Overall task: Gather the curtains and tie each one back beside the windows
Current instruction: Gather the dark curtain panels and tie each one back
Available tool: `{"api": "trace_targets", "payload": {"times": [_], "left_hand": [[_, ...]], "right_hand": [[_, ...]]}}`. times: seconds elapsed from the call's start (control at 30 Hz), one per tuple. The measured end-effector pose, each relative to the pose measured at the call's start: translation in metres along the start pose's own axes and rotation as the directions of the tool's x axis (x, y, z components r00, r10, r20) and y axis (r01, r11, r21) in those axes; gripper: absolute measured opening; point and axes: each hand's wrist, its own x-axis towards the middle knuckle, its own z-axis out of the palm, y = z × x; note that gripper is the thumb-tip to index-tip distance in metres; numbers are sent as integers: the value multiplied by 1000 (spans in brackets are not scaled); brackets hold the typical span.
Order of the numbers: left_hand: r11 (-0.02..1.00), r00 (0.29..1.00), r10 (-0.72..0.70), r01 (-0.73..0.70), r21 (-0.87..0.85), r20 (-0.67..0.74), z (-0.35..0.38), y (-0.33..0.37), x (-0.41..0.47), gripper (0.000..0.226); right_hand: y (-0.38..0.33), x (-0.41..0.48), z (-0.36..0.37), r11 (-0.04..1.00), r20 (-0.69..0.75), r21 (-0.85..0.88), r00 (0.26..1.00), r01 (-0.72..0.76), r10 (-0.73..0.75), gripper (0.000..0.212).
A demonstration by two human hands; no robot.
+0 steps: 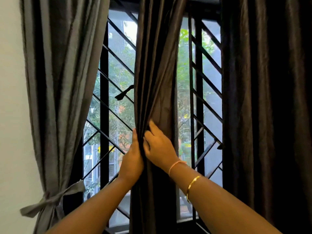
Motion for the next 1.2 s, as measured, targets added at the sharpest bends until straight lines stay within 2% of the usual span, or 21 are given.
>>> {"api": "trace_targets", "payload": {"times": [0.03, 0.07, 0.17, 0.23, 0.37, 0.53, 0.57, 0.63, 0.7, 0.77, 0.83, 0.87, 0.97, 1.07, 1.13, 1.2], "left_hand": [[989, 997, 80, -79, 126, 1, 2, 0, -2, 75], [980, 993, 114, -113, 163, 4, 4, 5, -4, 79], [982, 996, 82, -86, 165, 34, 17, 16, -8, 80], [988, 997, 54, -62, 142, 64, 28, 24, -6, 67], [999, 994, 35, -39, 37, 101, 44, 44, -5, 24], [999, 991, -35, 37, -14, 127, 55, 48, -14, 11], [999, 993, -51, 52, -6, 107, 55, 47, -15, 3], [996, 996, -79, 77, 33, 45, 54, 40, -17, 18], [991, 994, -107, 106, 79, 12, 48, 28, -17, 25], [983, 989, -144, 146, 107, -23, 41, 19, -14, 19], [976, 984, -168, 175, 127, -67, 37, 13, -11, 6], [971, 981, -174, 185, 154, -83, 37, 12, -12, 9], [951, 986, -158, 164, 263, -42, 42, 10, -20, 45], [957, 992, -129, 121, 265, 12, 51, 14, -28, 67], [971, 995, -89, 77, 227, 40, 55, 23, -28, 74], [980, 996, -54, 38, 195, 75, 58, 31, -26, 78]], "right_hand": [[9, -9, 1, 996, 4, -11, 996, -91, 91, 16], [18, -16, 1, 983, 12, -12, 983, -182, 182, 17], [35, -31, -5, 931, 25, 60, 932, -361, 360, 15], [40, -36, -9, 911, 61, 115, 919, -395, 391, 16], [43, -43, -17, 856, 156, 264, 895, -445, 417, 21], [52, -55, -25, 688, 221, 436, 810, -581, 543, 25], [55, -58, -26, 662, 203, 438, 784, -608, 586, 21], [64, -67, -30, 624, 129, 392, 712, -676, 690, 14], [79, -77, -38, 600, 38, 295, 636, -744, 770, 7], [95, -83, -48, 598, -13, 135, 602, -790, 799, 6], [104, -84, -54, 622, -14, -55, 623, -781, 782, 11], [105, -82, -53, 642, -2, -119, 647, -757, 763, 13], [96, -81, -42, 715, 47, -223, 726, -662, 687, 16], [87, -81, -25, 787, 121, -217, 784, -578, 609, 18], [82, -76, -16, 822, 170, -153, 805, -548, 568, 11], [78, -67, -11, 833, 188, -82, 812, -547, 552, 16]]}}
